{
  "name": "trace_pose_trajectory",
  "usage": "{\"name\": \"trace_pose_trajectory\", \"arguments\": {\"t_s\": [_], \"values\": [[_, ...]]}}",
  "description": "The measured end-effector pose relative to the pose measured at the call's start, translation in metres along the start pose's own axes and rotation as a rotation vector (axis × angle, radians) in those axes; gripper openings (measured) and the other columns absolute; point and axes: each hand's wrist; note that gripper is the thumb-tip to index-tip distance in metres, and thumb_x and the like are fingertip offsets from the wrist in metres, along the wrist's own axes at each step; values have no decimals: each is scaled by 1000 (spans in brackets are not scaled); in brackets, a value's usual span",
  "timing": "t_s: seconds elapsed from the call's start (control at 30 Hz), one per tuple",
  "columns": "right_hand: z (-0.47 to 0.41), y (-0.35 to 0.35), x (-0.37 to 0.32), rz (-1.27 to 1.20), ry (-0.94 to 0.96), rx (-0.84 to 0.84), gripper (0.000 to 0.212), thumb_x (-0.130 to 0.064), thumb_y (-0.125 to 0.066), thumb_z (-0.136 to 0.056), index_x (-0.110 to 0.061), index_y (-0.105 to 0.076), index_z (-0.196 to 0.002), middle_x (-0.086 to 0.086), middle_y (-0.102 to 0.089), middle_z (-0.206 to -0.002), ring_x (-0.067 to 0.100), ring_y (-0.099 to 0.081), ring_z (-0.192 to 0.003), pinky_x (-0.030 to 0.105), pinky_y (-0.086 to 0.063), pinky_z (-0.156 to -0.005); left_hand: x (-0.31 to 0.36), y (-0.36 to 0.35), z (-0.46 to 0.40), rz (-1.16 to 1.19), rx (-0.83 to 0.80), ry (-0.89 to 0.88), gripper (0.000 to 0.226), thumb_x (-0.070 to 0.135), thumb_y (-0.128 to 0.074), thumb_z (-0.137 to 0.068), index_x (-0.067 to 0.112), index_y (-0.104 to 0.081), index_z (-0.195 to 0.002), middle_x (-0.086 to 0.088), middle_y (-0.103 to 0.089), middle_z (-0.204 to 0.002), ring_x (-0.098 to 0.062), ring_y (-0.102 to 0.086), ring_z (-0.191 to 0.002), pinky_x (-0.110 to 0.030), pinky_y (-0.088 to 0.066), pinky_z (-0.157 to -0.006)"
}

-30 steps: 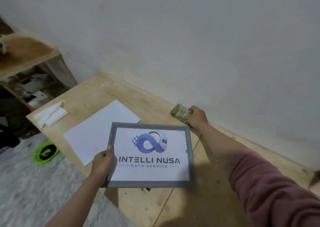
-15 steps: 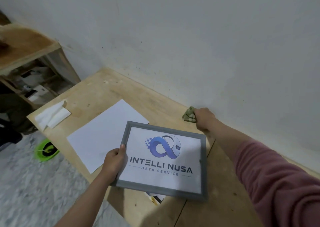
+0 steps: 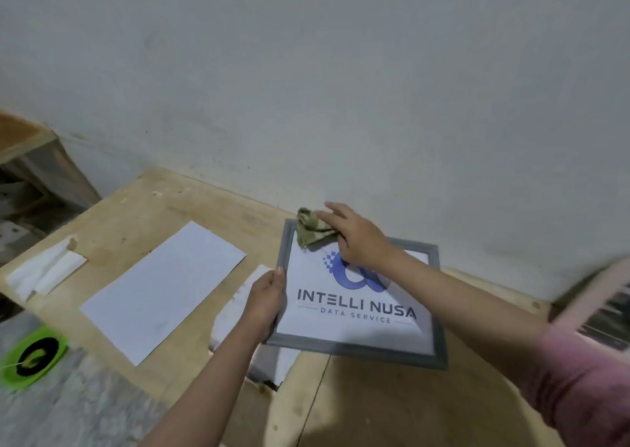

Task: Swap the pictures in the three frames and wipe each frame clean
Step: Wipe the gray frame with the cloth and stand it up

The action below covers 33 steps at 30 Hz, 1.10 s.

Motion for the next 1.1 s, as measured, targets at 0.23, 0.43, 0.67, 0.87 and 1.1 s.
{"name": "trace_pose_trajectory", "arguments": {"t_s": [0.23, 0.43, 0.67, 0.87, 1.1], "values": [[61, 9, -20, 82, 47, -37, 79, 23, -36, -75, -8, -23, -147, 13, -14, -156, 40, -11, -143, 42, -16, -115, 14, -68, 39, 26, -7, -130, 46, 41, -35, -100, 2, -59, -92, -19, -68, -91, -33, -66, -86, -45, -53, -77], [123, 25, -11, 39, 63, 8, 64, 17, -42, -82, -4, -37, -142, 14, -32, -150, 33, -24, -141, 31, -9, -116, 16, -109, 68, 170, 6, -170, 39, 35, -33, -102, 10, -64, -99, -1, -67, -92, -17, -59, -88, -27, -46, -75], [187, 39, 5, 101, 150, -40, 57, 15, -48, -80, -10, -54, -131, 9, -46, -142, 37, -41, -132, 46, -33, -107, 17, -144, 98, 452, -118, 48, 73, 62, -17, -96, 10, -68, -101, -13, -72, -100, -24, -69, -91, -38, -52, -87], [229, 40, 4, 121, 272, -99, 52, 13, -55, -74, -4, -60, -123, 16, -51, -136, 43, -48, -124, 54, -46, -95, 25, -159, 117, 339, -33, -55, 45, 43, -38, -100, 11, -60, -77, -7, -69, -78, -25, -63, -74, -37, -53, -74], [260, 63, 26, 133, 332, -88, 64, 15, -53, -57, -10, -67, -115, 7, -64, -123, 34, -59, -114, 47, -55, -81, 31, -179, 118, 299, 53, -84, 42, 38, -35, -102, 10, -59, -81, 1, -65, -71, -17, -58, -62, -25, -44, -54]]}}
Point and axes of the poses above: each hand's wrist, its own z-axis away from the middle knuckle, its own y-axis out of the back of the hand, x = y × z
